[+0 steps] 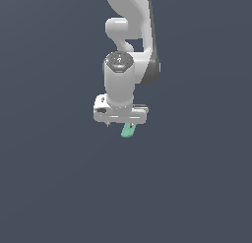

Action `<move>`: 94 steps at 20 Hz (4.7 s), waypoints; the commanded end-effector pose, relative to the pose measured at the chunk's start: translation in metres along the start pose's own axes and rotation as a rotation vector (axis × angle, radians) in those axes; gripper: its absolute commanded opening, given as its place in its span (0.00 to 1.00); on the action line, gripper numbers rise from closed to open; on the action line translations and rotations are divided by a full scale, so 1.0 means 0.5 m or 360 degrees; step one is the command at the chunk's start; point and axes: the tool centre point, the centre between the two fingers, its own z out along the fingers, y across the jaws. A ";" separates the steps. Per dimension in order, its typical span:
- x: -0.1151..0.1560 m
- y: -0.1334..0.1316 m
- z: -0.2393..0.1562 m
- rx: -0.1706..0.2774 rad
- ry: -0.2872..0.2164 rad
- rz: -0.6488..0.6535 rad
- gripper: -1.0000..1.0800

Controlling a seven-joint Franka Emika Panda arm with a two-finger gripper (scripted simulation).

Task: Pick up the object and move it to a goal position.

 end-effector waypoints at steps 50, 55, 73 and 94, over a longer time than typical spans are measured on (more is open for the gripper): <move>-0.143 -0.103 0.283 0.0053 0.0027 0.0435 0.00; -0.143 -0.103 0.283 0.0053 0.0027 0.0435 0.00; -0.115 0.064 0.142 0.0052 0.0031 0.0450 0.00; -0.059 0.294 -0.065 0.0053 0.0027 0.0436 0.00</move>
